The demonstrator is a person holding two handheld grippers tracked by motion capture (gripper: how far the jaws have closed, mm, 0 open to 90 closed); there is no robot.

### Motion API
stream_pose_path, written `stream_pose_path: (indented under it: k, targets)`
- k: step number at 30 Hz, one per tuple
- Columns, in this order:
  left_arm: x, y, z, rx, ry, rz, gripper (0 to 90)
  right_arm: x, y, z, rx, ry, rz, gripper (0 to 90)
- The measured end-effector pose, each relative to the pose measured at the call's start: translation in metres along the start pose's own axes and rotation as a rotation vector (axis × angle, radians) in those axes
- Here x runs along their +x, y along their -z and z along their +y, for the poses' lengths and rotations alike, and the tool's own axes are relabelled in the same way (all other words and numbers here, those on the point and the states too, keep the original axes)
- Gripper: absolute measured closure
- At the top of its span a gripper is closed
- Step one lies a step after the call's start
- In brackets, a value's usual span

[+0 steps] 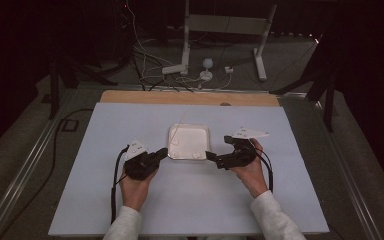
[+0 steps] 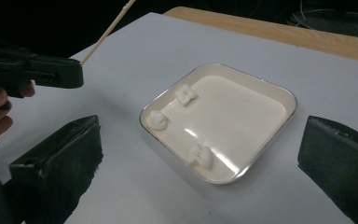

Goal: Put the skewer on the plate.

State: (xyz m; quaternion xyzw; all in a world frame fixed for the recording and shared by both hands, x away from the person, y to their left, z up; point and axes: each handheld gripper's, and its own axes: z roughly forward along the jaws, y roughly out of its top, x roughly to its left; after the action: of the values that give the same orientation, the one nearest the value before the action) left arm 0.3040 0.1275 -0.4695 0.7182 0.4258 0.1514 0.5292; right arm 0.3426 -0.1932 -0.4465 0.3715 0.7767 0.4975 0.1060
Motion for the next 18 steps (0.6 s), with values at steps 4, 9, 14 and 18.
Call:
stream_pose_path:
  k: [4, 9, 14, 18]
  targets:
    - [-0.001, -0.006, 0.002, -0.001, 0.012, 0.005, 89.7, -0.002, 0.008, -0.003, -0.011, -0.009, -0.001, 0.0]
    - [-0.002, -0.014, 0.004, 0.002, 0.034, 0.008, 89.7, -0.005, 0.02, -0.01, -0.026, -0.017, -0.003, 0.0]
    - [-0.003, -0.023, 0.004, 0.009, 0.044, 0.012, 89.7, -0.008, 0.034, -0.018, -0.048, -0.021, -0.011, 0.0]
    - [-0.003, -0.029, 0.005, 0.018, 0.051, 0.024, 89.8, -0.015, 0.042, -0.024, -0.048, -0.032, -0.028, 0.0]
